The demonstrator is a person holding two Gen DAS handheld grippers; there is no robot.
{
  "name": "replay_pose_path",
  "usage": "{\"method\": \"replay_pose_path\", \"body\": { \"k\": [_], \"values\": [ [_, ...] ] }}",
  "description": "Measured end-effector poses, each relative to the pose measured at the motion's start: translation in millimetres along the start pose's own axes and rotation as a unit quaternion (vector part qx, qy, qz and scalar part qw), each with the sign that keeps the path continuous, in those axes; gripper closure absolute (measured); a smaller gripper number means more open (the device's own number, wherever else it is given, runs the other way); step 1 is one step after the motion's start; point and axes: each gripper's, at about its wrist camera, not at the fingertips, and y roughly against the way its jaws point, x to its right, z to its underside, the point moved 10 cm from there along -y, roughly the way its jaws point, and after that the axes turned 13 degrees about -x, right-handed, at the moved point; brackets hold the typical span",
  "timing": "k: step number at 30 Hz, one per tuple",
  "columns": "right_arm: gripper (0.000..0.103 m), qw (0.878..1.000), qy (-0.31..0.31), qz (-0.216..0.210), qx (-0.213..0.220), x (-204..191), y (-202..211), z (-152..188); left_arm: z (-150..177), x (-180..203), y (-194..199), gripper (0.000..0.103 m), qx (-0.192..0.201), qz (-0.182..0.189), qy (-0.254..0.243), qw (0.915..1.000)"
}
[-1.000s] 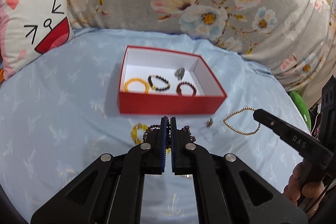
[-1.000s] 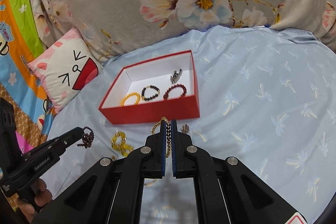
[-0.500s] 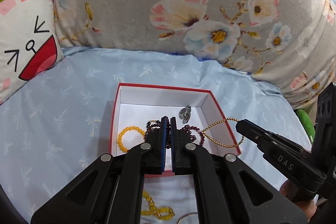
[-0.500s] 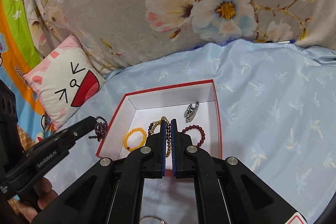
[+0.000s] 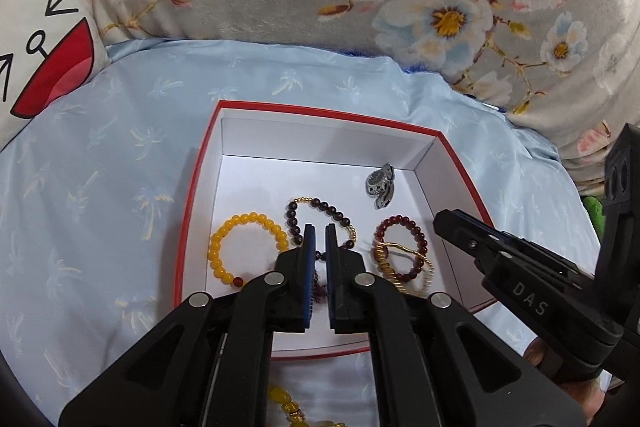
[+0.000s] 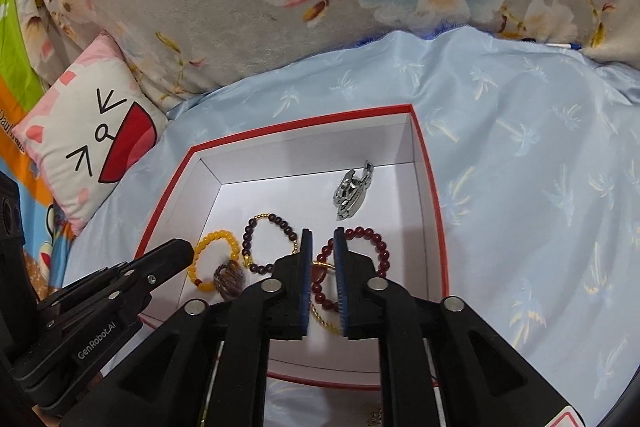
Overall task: Organize jewelry
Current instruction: 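Open both tools in the box and withdraw toward the remaining jewelry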
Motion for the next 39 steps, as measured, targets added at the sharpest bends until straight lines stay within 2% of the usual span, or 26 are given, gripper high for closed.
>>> {"method": "replay_pose_path", "body": {
  "k": [2, 4, 9, 14, 19, 29, 34, 39],
  "values": [
    [0.076, 1.000, 0.000, 0.005, 0.011, 1.4, 8.0, -0.6, -2.0, -2.2, 3.7, 0.073, 0.005, -0.003, 0.006, 1.0000],
    [0.074, 1.000, 0.001, 0.008, 0.022, 2.8, 17.3, -0.1, -3.8, -5.7, 11.1, 0.064, 0.018, -0.010, 0.012, 0.9997],
    [0.065, 0.999, 0.004, 0.008, 0.046, 2.4, 47.1, 15.7, 3.1, -12.7, 32.9, 0.064, 0.035, -0.020, 0.014, 0.9991],
    [0.064, 0.999, 0.007, 0.010, 0.053, -0.8, 68.0, 46.5, 27.5, -20.4, 51.7, 0.063, 0.042, -0.028, 0.020, 0.9985],
    [0.064, 0.999, 0.008, 0.010, 0.045, -4.1, 77.4, 75.9, 59.1, -26.8, 59.2, 0.063, 0.033, -0.041, 0.023, 0.9984],
    [0.064, 1.000, 0.006, 0.014, 0.009, -3.0, 74.6, 135.0, 118.3, -38.6, 57.0, 0.063, -0.003, -0.043, 0.034, 0.9985],
    [0.064, 1.000, 0.008, 0.016, -0.005, -2.9, 72.4, 158.0, 141.6, -37.3, 54.5, 0.052, -0.014, -0.042, 0.035, 0.9984],
    [0.064, 1.000, 0.003, 0.015, -0.014, -0.2, 71.5, 172.3, 149.2, -27.4, 45.8, 0.048, -0.027, -0.036, 0.034, 0.9984]
  ]
}}
